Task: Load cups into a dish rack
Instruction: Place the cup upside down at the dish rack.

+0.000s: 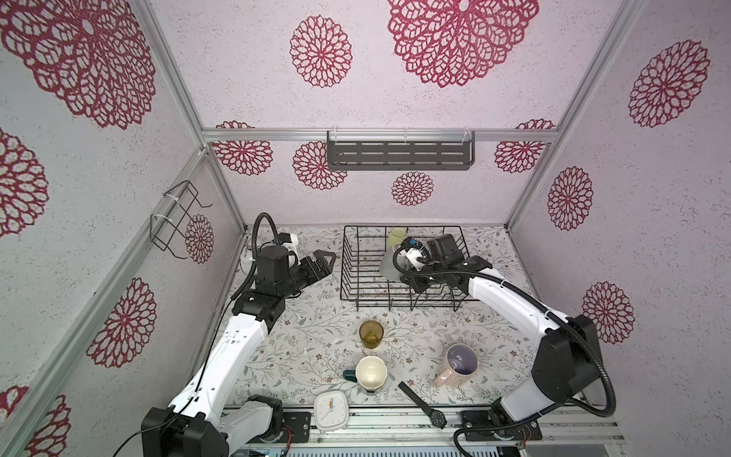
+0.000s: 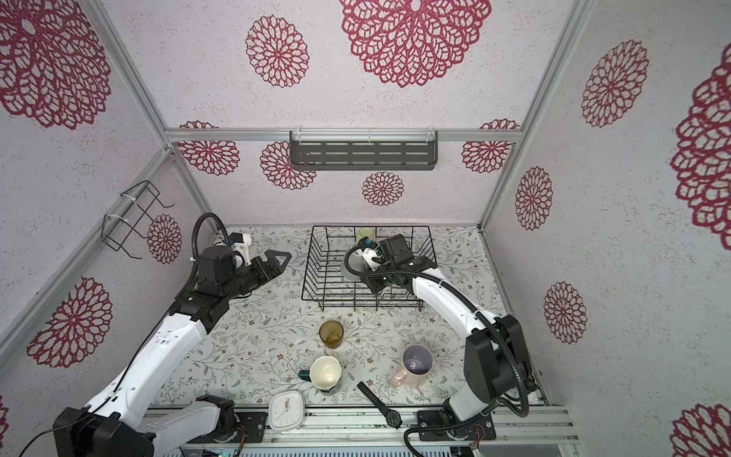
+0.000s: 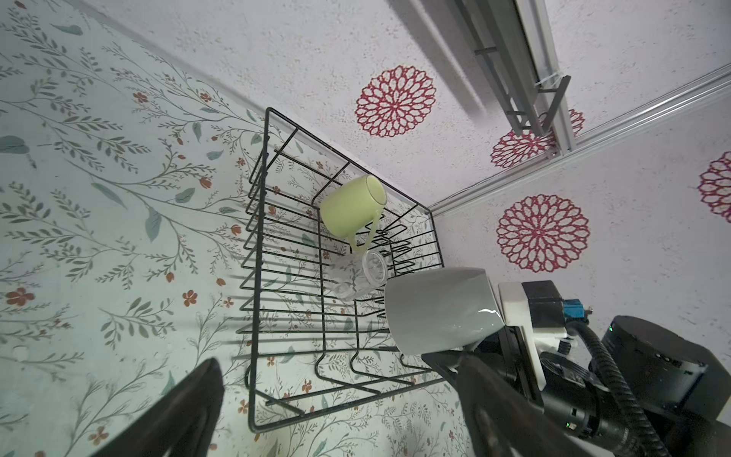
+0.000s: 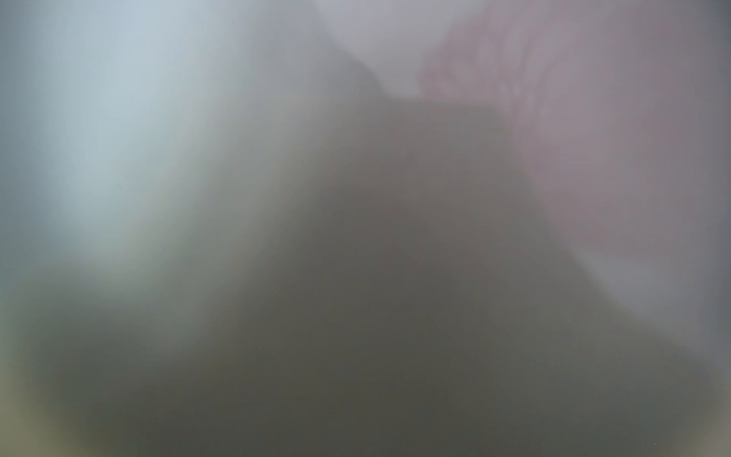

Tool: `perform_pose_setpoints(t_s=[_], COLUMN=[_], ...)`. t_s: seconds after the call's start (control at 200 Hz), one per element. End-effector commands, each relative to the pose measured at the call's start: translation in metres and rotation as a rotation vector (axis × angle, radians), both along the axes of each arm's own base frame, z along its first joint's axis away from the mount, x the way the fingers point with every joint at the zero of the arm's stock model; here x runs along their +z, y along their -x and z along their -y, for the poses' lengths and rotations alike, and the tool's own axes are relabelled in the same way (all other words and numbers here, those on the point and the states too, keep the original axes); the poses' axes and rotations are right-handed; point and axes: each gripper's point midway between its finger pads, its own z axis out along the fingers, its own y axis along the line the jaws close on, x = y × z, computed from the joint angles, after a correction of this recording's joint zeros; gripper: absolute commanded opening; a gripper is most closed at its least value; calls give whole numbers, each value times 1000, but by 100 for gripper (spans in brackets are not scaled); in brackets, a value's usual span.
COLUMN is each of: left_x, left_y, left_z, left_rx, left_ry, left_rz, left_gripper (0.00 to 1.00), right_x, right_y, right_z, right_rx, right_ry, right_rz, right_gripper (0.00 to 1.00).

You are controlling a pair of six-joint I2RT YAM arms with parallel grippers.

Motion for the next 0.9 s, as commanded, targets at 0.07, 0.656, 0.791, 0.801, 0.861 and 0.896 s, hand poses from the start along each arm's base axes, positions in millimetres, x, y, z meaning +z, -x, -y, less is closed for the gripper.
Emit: perform_pose_setpoints(t_s=[0.07,0.656,0.791,0.801,0.861,0.896], left_x=[-11,-23,-23,-23,-23,-24], left_y=[0,2,4,4,4,4], left_z=[-11,-22,-25,-25,-26,-27], left_rx=[34,80,89,89,92,96], left_ry=[-62,-114,-129,-131,-135,-135], left_rz=[-17,-54,-52,-51,-50,-52], left_gripper=[97,98,98,98,98,98], right_x=[9,-35,-47,-48,-53,-56], right_y=[-14,-21,-15,-15,-15,-15], right_z=[-1,-1,4,5,7,9], right_rx=[114,242,288,289,295,299], right_ry=[132,398,443,445,466,478], right_rz=[104,54,54,53,46,40], right_gripper=[0,0,0,0,0,0])
